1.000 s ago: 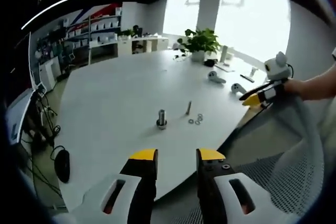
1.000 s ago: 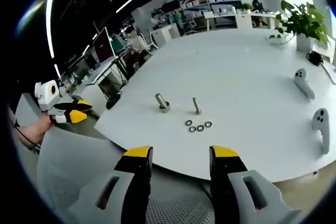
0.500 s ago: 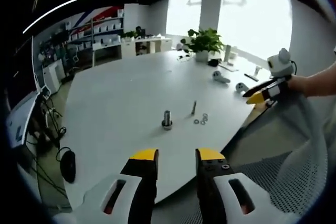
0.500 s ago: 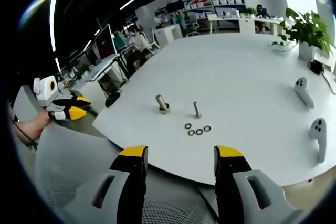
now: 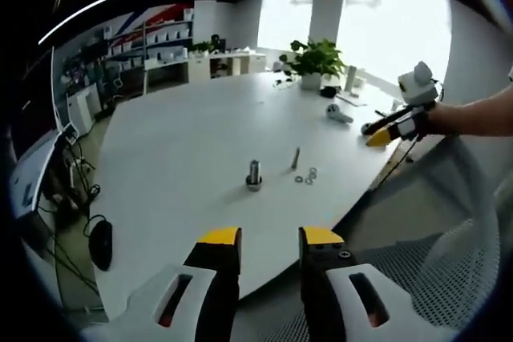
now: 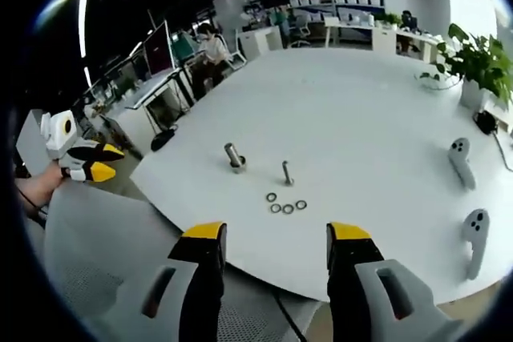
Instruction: Place the washer onto the threaded stud by aligning its center hole with the stud, sliding it down to the base, and recovering from edge contact or off-axis alignment until the washer reaches the visible bottom stop.
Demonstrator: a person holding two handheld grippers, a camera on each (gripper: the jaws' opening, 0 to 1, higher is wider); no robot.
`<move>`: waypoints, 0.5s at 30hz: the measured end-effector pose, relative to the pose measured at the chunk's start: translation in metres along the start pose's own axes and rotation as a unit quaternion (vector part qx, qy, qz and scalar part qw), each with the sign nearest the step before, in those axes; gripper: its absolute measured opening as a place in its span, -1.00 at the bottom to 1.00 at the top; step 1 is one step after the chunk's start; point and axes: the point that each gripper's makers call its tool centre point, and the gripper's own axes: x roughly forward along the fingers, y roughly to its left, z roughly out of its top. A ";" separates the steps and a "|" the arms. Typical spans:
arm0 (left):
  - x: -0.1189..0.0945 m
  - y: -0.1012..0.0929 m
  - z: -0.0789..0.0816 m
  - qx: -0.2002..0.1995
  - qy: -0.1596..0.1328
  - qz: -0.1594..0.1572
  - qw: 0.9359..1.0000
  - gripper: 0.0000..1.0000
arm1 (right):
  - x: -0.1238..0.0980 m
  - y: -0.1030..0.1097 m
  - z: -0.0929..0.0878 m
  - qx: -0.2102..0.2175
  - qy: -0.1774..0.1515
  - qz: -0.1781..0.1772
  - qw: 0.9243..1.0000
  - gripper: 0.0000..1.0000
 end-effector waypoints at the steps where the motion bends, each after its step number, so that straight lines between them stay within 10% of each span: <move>1: 0.000 0.000 0.000 0.002 0.000 0.000 1.000 -0.48 | 0.004 -0.002 0.000 -0.005 0.006 -0.001 1.000 0.02; 15: 0.001 0.008 -0.009 -0.017 0.017 0.009 1.000 -0.49 | 0.066 -0.023 -0.025 -0.097 0.111 -0.007 0.989 -0.33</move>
